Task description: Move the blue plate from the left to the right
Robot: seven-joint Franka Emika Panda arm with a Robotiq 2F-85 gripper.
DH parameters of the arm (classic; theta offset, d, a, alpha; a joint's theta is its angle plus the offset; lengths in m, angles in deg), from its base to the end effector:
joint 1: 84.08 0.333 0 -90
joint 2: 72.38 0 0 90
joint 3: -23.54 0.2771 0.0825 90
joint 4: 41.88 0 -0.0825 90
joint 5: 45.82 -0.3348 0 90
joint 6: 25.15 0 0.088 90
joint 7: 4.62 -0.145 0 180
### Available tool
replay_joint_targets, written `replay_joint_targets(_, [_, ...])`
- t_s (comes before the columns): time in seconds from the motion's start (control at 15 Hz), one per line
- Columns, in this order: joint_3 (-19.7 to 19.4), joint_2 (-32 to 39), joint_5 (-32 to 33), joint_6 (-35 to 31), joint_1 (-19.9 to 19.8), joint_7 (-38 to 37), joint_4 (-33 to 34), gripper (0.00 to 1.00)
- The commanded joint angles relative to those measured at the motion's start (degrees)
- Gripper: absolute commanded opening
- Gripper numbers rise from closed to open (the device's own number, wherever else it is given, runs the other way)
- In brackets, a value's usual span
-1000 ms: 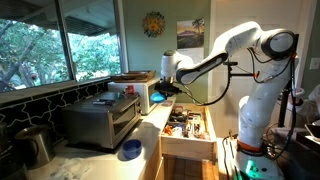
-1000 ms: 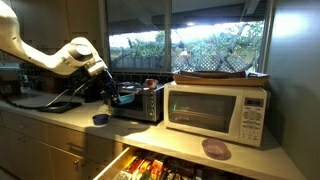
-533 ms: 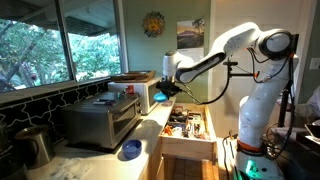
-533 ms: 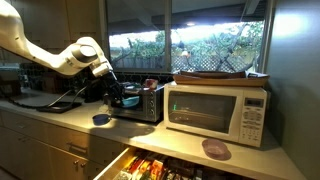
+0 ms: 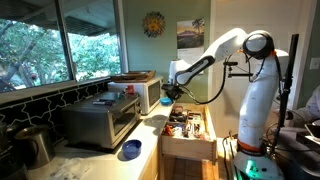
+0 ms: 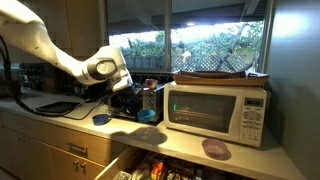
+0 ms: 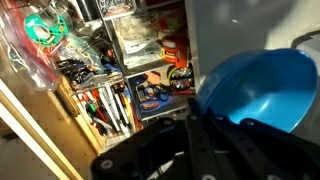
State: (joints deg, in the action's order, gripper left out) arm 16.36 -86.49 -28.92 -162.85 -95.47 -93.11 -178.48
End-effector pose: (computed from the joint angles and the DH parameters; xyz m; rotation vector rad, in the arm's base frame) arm 0.4359 -0.1566 0.3948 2.0672 -2.2981 0.5123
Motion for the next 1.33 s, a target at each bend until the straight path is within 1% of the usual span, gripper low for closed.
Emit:
replay_joint_targets(0.0, [-1.23, 5.98, -5.4, -1.62, -1.08, 4.45, 1.72, 0.01])
replay_joint_targets(0.07, [-1.45, 7.17, -7.11, 0.54, -1.15, 4.57, 2.89, 0.01])
replay_joint_targets(0.13, [-0.44, 4.29, -4.1, -0.52, -1.33, 2.91, 0.76, 0.04])
replay_joint_targets(0.33, [-1.15, 6.92, -5.38, -0.49, -1.18, 3.28, 2.11, 0.04])
replay_joint_targets(0.4, [-1.31, 7.49, -7.34, -2.95, -0.75, 4.15, 1.86, 0.01])
replay_joint_targets(0.47, [-1.39, 8.74, -7.75, -7.53, -0.85, 2.51, 1.39, 0.01])
replay_joint_targets(0.6, [-1.52, 10.82, -8.55, -15.08, -0.91, 2.67, 0.63, 0.01])
replay_joint_targets(0.73, [-1.76, 12.98, -10.81, -19.9, -0.72, 3.5, 0.12, 0.01])
replay_joint_targets(0.87, [-2.31, 14.66, -11.22, -22.4, -0.96, 2.76, 0.16, 0.01])
replay_joint_targets(0.93, [-2.89, 15.58, -11.58, -23.79, -1.1, 2.66, 0.42, 0.01])
replay_joint_targets(1.0, [-3.74, 16.51, -10.41, -25.63, -1.42, 1.28, 0.88, 0.01])
replay_joint_targets(1.07, [-4.35, 17.11, -11.27, -26.59, -1.35, 1.51, 1.19, 0.01])
replay_joint_targets(1.13, [-4.76, 17.93, -12.46, -26.86, -1.21, 2.11, 1.76, 0.01])
replay_joint_targets(1.27, [-4.81, 19.81, -10.94, -26.48, -1.74, -0.14, 3.22, 0.01])
